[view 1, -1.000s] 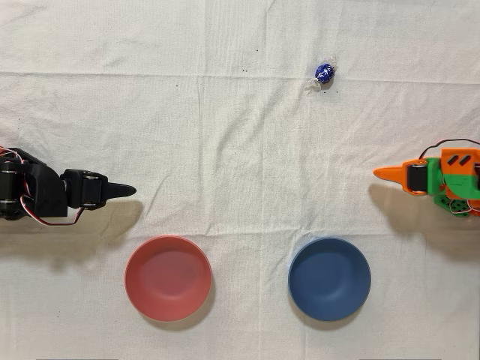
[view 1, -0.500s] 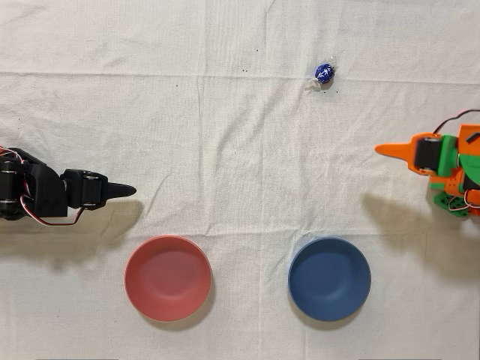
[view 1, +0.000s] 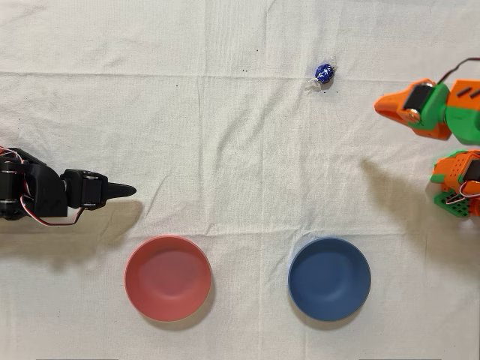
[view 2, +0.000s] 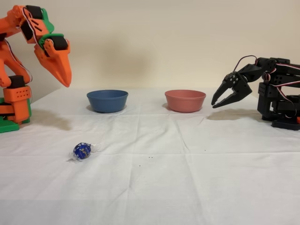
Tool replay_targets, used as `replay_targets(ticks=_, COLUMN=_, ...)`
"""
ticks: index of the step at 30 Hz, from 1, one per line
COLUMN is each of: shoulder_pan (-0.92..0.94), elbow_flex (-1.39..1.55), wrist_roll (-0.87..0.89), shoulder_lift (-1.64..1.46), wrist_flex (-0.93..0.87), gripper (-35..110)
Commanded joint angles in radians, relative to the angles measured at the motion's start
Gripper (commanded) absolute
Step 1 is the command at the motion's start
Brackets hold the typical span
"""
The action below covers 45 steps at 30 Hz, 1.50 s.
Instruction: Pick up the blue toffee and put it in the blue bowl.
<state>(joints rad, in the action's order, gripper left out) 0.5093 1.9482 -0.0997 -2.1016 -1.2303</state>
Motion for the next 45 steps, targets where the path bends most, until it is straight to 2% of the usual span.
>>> replay_targets(ticks=1, shoulder_pan=0.074, elbow_flex=-0.106, wrist_roll=-0.084, shoulder_lift=0.069, wrist_flex=0.038, gripper=0)
replay_targets(ticks=17, shoulder_pan=0.187, elbow_flex=-0.342, wrist_roll=0.037, shoulder_lift=0.399, wrist_flex=0.086, gripper=7)
replay_targets(ticks=22, shoulder_pan=0.19, elbow_flex=-0.351, wrist_roll=-0.009, shoulder_lift=0.443, wrist_flex=0.08, gripper=16)
replay_targets(ticks=25, shoulder_pan=0.192, elbow_flex=-0.331, wrist_roll=-0.061, shoulder_lift=0.456, wrist_flex=0.078, gripper=31)
replay_targets(ticks=29, shoulder_pan=0.187, elbow_flex=-0.304, wrist_roll=-0.091, shoulder_lift=0.471, wrist_flex=0.071, gripper=39)
replay_targets(ticks=45, shoulder_pan=0.158, elbow_flex=-0.25, wrist_roll=-0.115, shoulder_lift=0.617, wrist_flex=0.195, gripper=37)
